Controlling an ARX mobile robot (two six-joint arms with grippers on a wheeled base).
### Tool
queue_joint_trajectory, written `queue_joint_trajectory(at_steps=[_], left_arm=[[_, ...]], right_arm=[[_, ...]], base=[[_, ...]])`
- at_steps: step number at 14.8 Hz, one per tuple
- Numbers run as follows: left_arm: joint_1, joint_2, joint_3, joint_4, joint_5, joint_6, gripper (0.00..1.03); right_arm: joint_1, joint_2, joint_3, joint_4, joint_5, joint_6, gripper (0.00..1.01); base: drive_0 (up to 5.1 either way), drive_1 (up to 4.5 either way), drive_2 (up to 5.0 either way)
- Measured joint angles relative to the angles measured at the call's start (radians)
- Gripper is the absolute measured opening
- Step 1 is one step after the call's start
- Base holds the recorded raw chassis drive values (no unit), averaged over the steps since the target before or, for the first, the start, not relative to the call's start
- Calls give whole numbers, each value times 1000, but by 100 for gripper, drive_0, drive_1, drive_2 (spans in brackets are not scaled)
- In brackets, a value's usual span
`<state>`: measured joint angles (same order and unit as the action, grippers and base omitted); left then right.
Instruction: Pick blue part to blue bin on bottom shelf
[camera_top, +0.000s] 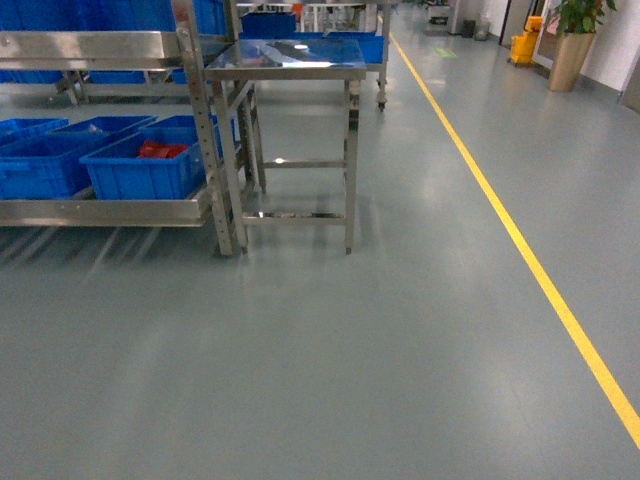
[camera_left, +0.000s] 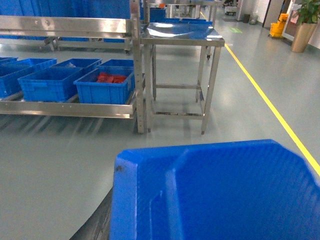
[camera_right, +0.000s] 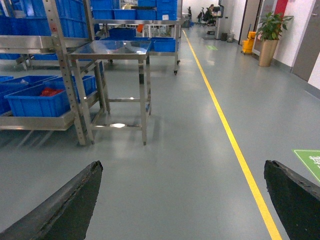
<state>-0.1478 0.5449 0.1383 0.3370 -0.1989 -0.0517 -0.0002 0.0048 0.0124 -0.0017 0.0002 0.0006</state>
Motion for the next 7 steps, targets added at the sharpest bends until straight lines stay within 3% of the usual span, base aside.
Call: queue_joint_trajectory(at_steps=[7], left_arm=[[0, 0, 0, -2, 0, 0, 44]], right_arm=[[0, 0, 0, -5, 0, 0, 98]], base=[[-5, 412, -422]])
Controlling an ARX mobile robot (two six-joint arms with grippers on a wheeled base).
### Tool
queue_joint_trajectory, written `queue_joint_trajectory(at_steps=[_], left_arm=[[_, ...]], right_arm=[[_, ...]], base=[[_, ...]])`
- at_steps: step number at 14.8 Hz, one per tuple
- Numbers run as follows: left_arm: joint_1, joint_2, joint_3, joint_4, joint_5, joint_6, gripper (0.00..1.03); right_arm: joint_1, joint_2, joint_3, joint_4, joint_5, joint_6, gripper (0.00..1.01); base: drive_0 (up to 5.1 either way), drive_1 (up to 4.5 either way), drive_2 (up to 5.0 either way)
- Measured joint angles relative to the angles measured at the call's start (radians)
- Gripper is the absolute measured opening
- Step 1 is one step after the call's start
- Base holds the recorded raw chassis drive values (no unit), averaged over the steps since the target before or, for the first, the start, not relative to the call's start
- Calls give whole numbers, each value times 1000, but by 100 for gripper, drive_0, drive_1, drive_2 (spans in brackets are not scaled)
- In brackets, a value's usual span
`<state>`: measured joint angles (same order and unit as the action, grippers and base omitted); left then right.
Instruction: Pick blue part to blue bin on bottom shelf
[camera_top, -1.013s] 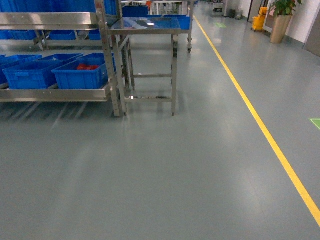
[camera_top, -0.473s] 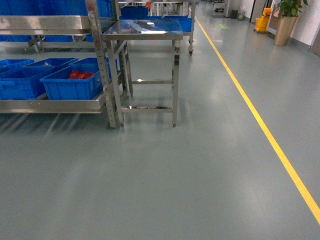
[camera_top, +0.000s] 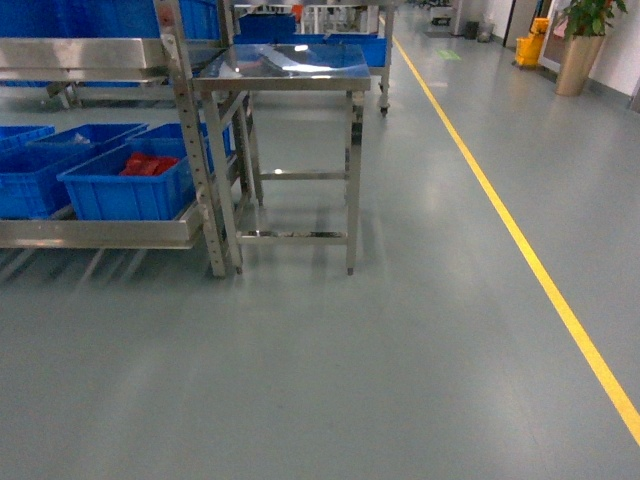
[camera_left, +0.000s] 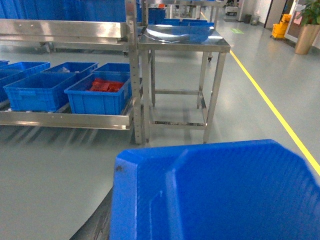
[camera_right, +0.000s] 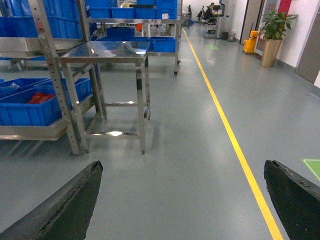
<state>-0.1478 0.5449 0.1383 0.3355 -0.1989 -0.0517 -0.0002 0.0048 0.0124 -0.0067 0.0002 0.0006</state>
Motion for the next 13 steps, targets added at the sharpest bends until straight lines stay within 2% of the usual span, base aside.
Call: queue_joint_trajectory(at_steps=[13], left_arm=[[0, 0, 0, 3, -2, 0, 44]], right_arm=[[0, 0, 0, 1, 0, 0, 98]], base=[[2, 418, -415]])
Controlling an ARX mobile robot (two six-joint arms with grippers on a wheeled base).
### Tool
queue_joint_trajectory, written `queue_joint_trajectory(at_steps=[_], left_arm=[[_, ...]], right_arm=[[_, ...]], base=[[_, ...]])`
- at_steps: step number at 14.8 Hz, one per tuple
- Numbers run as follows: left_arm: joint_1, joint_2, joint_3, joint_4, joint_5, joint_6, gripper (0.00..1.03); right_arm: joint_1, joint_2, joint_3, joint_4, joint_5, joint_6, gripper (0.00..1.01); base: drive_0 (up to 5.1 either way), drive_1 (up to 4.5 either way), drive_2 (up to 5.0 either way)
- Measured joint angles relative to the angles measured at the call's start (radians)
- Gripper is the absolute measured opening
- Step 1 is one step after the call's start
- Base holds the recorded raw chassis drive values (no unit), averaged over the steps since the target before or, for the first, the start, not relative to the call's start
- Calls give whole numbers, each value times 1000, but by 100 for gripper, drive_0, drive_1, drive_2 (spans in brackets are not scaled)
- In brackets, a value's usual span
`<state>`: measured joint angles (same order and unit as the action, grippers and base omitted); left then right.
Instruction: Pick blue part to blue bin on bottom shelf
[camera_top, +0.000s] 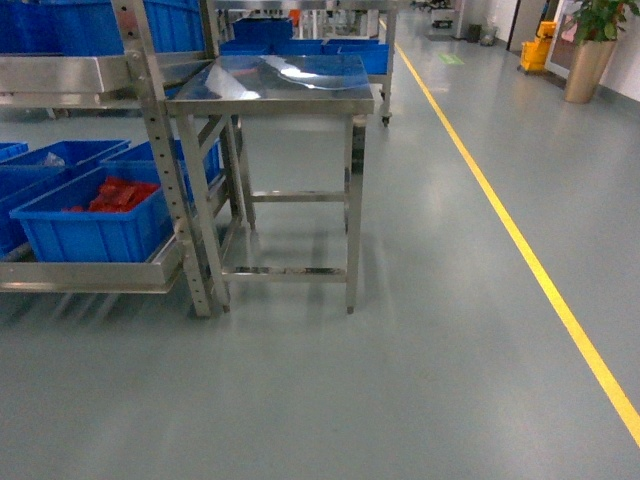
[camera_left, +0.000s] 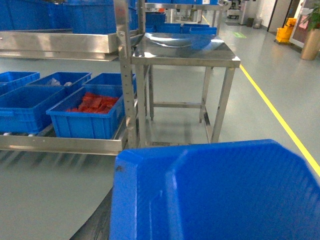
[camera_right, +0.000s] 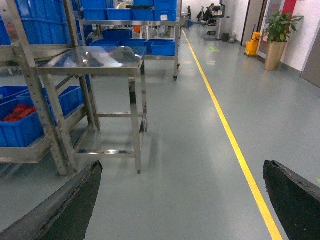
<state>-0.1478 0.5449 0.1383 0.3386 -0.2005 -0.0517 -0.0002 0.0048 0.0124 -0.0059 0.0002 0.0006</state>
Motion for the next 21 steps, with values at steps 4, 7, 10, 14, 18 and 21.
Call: queue_joint_trajectory(at_steps=[4, 7, 10, 14, 18, 21], left_arm=[[0, 0, 0, 0, 2, 0, 44], [0, 1, 0, -1, 2, 0, 44], [0, 0, 0, -2, 1, 0, 44], [0, 0, 0, -1, 1, 0, 44], [0, 0, 0, -2, 1, 0, 44], [0, 0, 0, -2, 2, 0, 44]], right_arm=[[0, 0, 0, 0, 0, 0, 98], [0, 0, 0, -1, 0, 0, 98], [0, 0, 0, 2, 0, 0, 98], [0, 0, 0, 3, 0, 0, 98], [0, 0, 0, 1, 0, 0, 98], [0, 0, 0, 2, 0, 0, 98]], base=[[4, 420, -413], [-5, 411, -422], [-14, 403, -430], [0, 417, -416], [-4, 412, -421], [-3, 414, -420]])
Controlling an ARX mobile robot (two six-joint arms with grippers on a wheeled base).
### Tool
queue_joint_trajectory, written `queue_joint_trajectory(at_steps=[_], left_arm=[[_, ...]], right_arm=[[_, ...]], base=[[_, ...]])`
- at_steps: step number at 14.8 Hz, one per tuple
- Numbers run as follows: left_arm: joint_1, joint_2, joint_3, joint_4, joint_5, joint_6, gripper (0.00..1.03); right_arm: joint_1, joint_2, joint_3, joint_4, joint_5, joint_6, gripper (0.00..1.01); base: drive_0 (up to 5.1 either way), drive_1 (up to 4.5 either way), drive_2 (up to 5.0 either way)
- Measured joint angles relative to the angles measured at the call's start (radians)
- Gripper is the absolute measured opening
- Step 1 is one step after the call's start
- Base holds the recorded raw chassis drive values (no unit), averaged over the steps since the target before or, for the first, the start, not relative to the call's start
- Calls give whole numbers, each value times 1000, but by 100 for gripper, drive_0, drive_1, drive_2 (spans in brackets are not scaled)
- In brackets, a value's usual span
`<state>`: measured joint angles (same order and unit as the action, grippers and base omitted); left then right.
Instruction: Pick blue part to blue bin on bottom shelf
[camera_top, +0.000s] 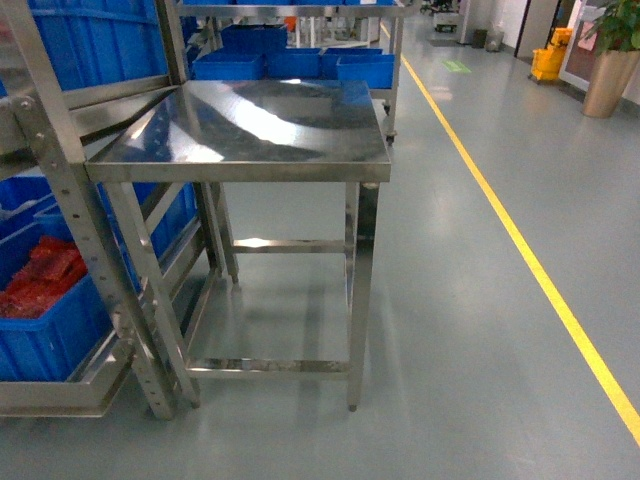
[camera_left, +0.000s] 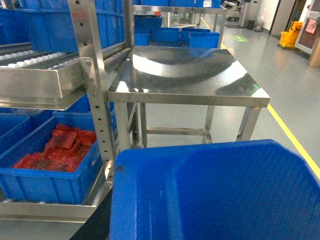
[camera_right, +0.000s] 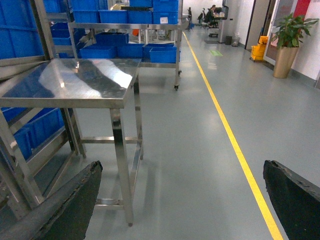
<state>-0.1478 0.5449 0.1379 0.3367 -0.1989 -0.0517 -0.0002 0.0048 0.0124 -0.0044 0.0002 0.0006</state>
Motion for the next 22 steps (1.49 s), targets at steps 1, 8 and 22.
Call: queue_joint_trajectory(at_steps=[1, 8, 22], left_arm=[[0, 0, 0, 0, -1, 0, 44], [0, 0, 0, 0, 0, 0, 44], [-2, 2, 0, 0, 3, 0, 44]], right_arm=[[0, 0, 0, 0, 0, 0, 98], [0, 0, 0, 2, 0, 0, 98], [0, 0, 0, -1, 1, 0, 98]], base=[[1, 417, -416], [8, 425, -408], [-134, 217, -80]])
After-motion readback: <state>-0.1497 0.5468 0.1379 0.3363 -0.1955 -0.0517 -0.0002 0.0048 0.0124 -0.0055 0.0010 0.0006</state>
